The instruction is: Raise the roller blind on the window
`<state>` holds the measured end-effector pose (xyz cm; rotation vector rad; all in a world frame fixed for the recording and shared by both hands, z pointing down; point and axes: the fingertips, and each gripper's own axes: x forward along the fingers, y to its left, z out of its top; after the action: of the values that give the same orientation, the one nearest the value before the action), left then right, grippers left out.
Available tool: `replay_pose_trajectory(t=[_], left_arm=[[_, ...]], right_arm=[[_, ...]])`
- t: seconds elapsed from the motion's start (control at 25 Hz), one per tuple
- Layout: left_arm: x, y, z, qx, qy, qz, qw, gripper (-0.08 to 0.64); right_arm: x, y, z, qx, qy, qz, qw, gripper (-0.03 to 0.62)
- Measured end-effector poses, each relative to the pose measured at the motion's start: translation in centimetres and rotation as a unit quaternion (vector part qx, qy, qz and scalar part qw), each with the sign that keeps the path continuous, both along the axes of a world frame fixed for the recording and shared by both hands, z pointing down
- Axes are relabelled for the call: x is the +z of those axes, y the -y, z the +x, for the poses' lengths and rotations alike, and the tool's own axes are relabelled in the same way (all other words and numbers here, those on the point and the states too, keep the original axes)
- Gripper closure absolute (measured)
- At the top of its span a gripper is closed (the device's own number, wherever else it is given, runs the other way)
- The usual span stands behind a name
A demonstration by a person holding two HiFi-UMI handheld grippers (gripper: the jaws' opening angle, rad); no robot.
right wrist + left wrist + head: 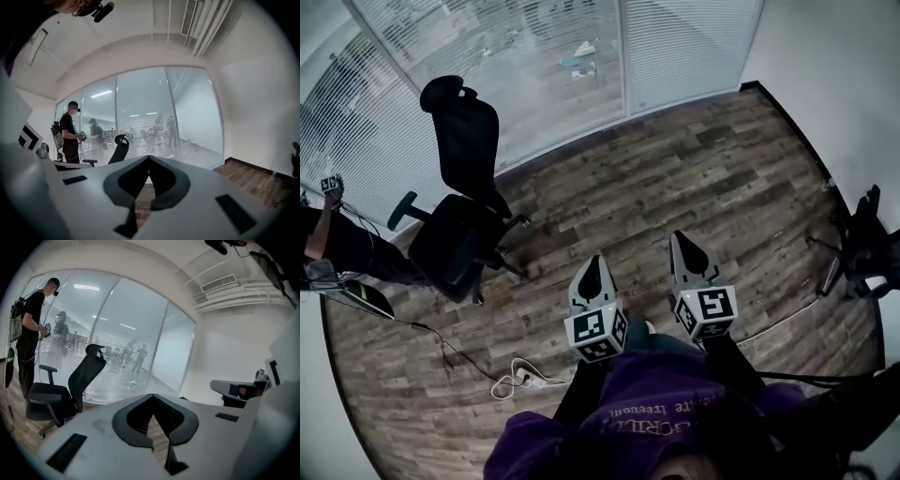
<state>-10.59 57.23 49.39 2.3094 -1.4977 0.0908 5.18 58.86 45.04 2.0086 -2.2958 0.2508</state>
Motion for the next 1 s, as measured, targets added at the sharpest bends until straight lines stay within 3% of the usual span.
replay_pose_trajectory(t=[0.2, 0.44, 0.76, 1.0], left_arm=[[0.3, 5.3, -1.2, -0.028, 0.002, -0.006, 0.9996, 0.558], [2.3, 13.6, -1.5, -0.030, 0.017, -0.012, 0.9993, 0.558], [-2.3, 30.7, -4.6, -0.031, 0.038, 0.050, 0.9975, 0.558], [-0.5, 38.0, -5.4, -0.032, 0.019, 0.020, 0.9991, 0.558]], right_arm=[[0.3, 5.4, -0.5, -0.020, 0.000, -0.002, 1.000, 0.594], [1.0, 14.2, -1.1, -0.043, 0.025, 0.013, 0.999, 0.595], [-1.9, 30.7, -2.8, -0.042, 0.021, 0.046, 0.998, 0.594], [-2.2, 38.2, -1.6, -0.013, 0.013, 0.055, 0.998, 0.595]])
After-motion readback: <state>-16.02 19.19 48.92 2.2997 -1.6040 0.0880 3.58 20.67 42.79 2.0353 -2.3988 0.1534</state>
